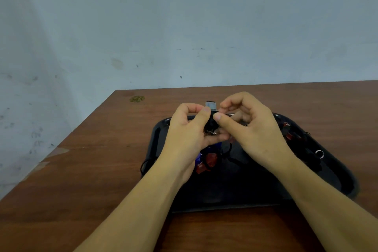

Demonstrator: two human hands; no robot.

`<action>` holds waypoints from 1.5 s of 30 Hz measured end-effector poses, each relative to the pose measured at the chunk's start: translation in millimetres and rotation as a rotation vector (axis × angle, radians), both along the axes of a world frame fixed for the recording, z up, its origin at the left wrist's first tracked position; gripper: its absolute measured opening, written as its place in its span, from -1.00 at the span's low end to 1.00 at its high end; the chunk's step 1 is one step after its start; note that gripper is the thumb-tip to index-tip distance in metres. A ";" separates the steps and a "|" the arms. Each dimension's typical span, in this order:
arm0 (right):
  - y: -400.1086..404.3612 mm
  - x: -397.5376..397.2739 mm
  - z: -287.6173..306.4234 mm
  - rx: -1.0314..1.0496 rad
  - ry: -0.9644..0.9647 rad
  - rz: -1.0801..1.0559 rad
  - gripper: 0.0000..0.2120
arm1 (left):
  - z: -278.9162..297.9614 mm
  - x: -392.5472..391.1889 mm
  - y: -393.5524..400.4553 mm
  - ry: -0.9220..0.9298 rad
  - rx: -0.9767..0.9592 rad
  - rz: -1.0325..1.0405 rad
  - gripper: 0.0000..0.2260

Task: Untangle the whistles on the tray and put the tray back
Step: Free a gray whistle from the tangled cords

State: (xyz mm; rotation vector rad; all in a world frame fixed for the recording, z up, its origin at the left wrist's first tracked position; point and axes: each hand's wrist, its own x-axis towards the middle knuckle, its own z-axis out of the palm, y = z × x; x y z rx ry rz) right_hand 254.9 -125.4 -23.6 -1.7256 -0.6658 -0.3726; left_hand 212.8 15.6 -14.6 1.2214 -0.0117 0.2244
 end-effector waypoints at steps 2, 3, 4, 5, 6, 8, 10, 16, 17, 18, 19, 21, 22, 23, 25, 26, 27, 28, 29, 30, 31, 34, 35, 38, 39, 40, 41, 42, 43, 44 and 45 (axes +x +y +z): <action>-0.5 2.1 0.3 0.052 0.063 0.039 -0.83 | 0.6 1.6 1.0 -0.005 0.018 -0.020 -0.92; -0.7 2.5 0.4 0.066 0.088 0.058 -0.81 | 0.3 1.8 1.4 -0.008 0.028 -0.026 -0.90; -0.7 3.2 1.0 0.068 0.103 0.073 -0.79 | 0.5 2.4 2.0 -0.010 0.044 -0.029 -0.89; -0.6 3.4 0.9 0.060 0.114 0.086 -0.78 | -0.2 2.8 2.5 -0.010 0.065 -0.032 -0.88; -0.3 4.0 1.4 0.050 0.124 0.096 -0.77 | -0.1 3.2 2.9 -0.014 0.090 -0.035 -0.87; -1.3 4.4 1.2 0.051 0.159 0.109 -0.77 | -0.4 2.1 3.0 -0.020 0.140 -0.043 -0.84; -3.3 5.5 1.5 0.098 0.211 0.139 -0.78 | 0.4 1.0 2.8 -0.031 0.172 -0.049 -0.83; -4.2 3.7 3.3 0.110 0.283 0.171 -0.73 | -2.2 3.4 4.8 0.008 0.225 0.003 -0.81; -4.1 2.8 3.8 0.106 0.286 0.181 -0.71 | -2.8 4.0 5.7 0.019 0.230 0.007 -0.81; -3.9 2.0 4.0 0.100 0.291 0.192 -0.68 | -3.1 4.4 6.4 0.028 0.234 0.006 -0.82; -4.0 1.3 4.3 0.093 0.290 0.197 -0.66 | -3.3 4.2 6.8 0.031 0.236 0.002 -0.82; -4.2 0.5 5.2 0.086 0.261 0.173 -0.75 | -3.0 3.8 6.6 0.025 0.238 -0.012 -0.82; -4.4 0.6 5.5 0.083 0.235 0.149 -0.82 | -2.8 3.5 6.3 0.020 0.245 -0.018 -0.82; -4.9 1.1 5.4 0.080 0.209 0.127 -0.86 | -3.0 3.3 6.0 0.018 0.254 -0.021 -0.82; -6.4 2.3 5.8 0.086 0.175 0.105 -0.90 | -2.8 2.4 5.4 0.016 0.268 -0.019 -0.80; -7.4 3.1 6.4 0.092 0.164 0.103 -0.91 | -2.4 2.3 5.2 0.015 0.266 -0.012 -0.79; -8.9 4.0 7.0 0.085 0.152 0.101 -0.92 | -1.9 2.2 5.3 0.014 0.256 -0.001 -0.78; -10.2 4.6 7.3 0.061 0.137 0.096 -0.92 | -1.5 2.1 5.7 0.014 0.239 0.015 -0.77; -12.2 5.7 7.3 0.025 0.117 0.092 -0.93 | -0.7 2.1 6.1 0.014 0.218 0.030 -0.76; -14.0 6.5 6.9 -0.014 0.101 0.094 -0.94 | -0.3 2.2 6.8 0.013 0.196 0.045 -0.75; -16.1 7.1 6.7 -0.043 0.089 0.098 -0.94 | 0.4 2.4 6.9 0.011 0.180 0.057 -0.73; -22.3 10.4 8.2 -0.055 0.071 0.049 -0.93 | 1.1 4.3 5.0 -0.010 0.182 0.093 -0.73; -25.1 13.2 8.3 -0.045 0.071 0.005 -0.92 | 0.7 5.3 4.6 -0.021 0.201 0.116 -0.74; -35.7 23.7 5.2 -0.092 0.067 -0.178 -0.90 | -1.5 8.9 5.7 -0.048 0.293 0.184 -0.75; -39.1 26.6 3.3 -0.139 0.064 -0.235 -0.89 | -1.9 9.1 6.3 -0.054 0.323 0.203 -0.74; -41.4 28.6 2.3 -0.201 0.067 -0.287 -0.89 | -2.3 9.6 7.0 -0.061 0.353 0.220 -0.73; -42.8 27.9 1.6 -0.275 0.071 -0.329 -0.89 | -3.3 8.8 7.3 -0.065 0.379 0.232 -0.72; -42.8 28.2 1.2 -0.349 0.073 -0.365 -0.89 | -3.8 8.7 7.7 -0.069 0.408 0.243 -0.71; -42.5 27.2 0.9 -0.412 0.068 -0.395 -0.89 | -4.3 7.9 7.6 -0.072 0.443 0.254 -0.70; -41.3 27.2 0.8 -0.455 0.054 -0.424 -0.88 | -4.6 7.5 7.6 -0.077 0.483 0.265 -0.69; -40.0 27.8 0.3 -0.488 0.036 -0.452 -0.87 | -5.1 7.1 7.8 -0.083 0.522 0.273 -0.68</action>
